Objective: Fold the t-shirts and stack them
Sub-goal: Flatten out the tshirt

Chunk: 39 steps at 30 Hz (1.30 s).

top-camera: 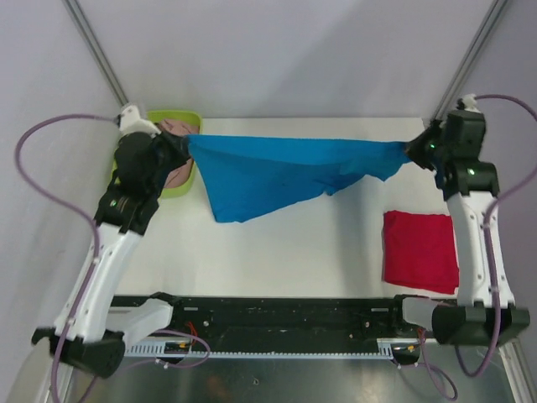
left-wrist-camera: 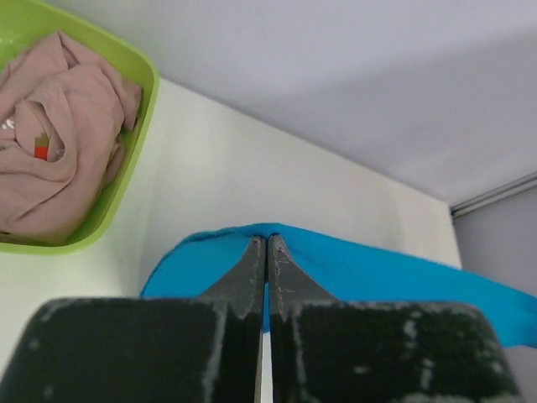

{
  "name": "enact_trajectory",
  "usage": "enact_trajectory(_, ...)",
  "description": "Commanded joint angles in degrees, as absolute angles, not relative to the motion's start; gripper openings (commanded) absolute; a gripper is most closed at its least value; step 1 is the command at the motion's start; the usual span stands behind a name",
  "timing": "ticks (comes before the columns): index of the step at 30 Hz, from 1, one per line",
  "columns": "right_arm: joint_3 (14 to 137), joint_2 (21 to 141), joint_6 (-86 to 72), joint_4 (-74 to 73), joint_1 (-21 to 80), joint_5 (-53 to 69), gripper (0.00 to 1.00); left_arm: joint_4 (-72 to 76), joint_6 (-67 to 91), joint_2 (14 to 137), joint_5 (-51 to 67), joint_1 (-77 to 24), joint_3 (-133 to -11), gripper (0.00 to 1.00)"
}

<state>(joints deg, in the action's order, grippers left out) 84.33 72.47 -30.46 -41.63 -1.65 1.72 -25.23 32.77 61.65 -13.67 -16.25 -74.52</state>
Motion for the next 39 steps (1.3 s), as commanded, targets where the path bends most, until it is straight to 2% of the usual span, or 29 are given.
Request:
enact_trajectory(1, 85.8, 64.97, -31.43, -45.6, -6.34, 4.74, 0.0, -24.93, 33.02, 54.47, -16.67, -15.61, -73.24, 0.0)
enact_trajectory(4, 87.58, 62.41, -31.99, -43.67, -8.29, 7.28, 0.0, -24.8, 33.75, 53.85, -17.19, -15.56, -75.42, 0.0)
enact_trajectory(9, 88.97, 64.79, -34.69, -33.63, -8.77, 8.84, 0.0, -24.57, 35.13, 62.74, -16.76, -15.47, -84.01, 0.0)
enact_trajectory(17, 93.8, 83.49, -40.03, -17.19, -8.81, 10.54, 0.0, -21.99, 38.05, 87.23, -11.74, -12.79, -104.95, 0.0)
enact_trajectory(23, 113.27, 98.78, -41.0, -16.87, -8.24, 11.45, 0.0, -21.8, 40.77, 109.88, -1.74, -8.31, -136.09, 0.0)
enact_trajectory(27, 128.78, 103.12, -42.26, -18.59, -9.29, 11.62, 0.0, -20.6, 43.76, 116.36, 2.65, -5.59, -149.6, 0.0)
enact_trajectory(29, 132.52, 102.75, -42.97, -18.86, -10.06, 12.05, 0.0, -18.22, 45.2, 114.21, 3.74, -3.95, -148.54, 0.0)
enact_trajectory(32, 129.87, 99.12, -43.02, -18.34, -10.69, 12.26, 0.0, -14.91, 45.85, 108.42, 4.48, -1.71, -142.35, 0.0)
enact_trajectory(35, 120.25, 94.94, -42.27, -18.53, -10.98, 12.89, 0.0, -14.15, 45.27, 102.74, 4.16, -0.62, -132.3, 0.0)
enact_trajectory(39, 101.28, 89.72, -41.19, -17.94, -11.3, 13.34, 0.0, -14.14, 45.7, 96.69, 5.42, -0.45, -113.31, 0.0)
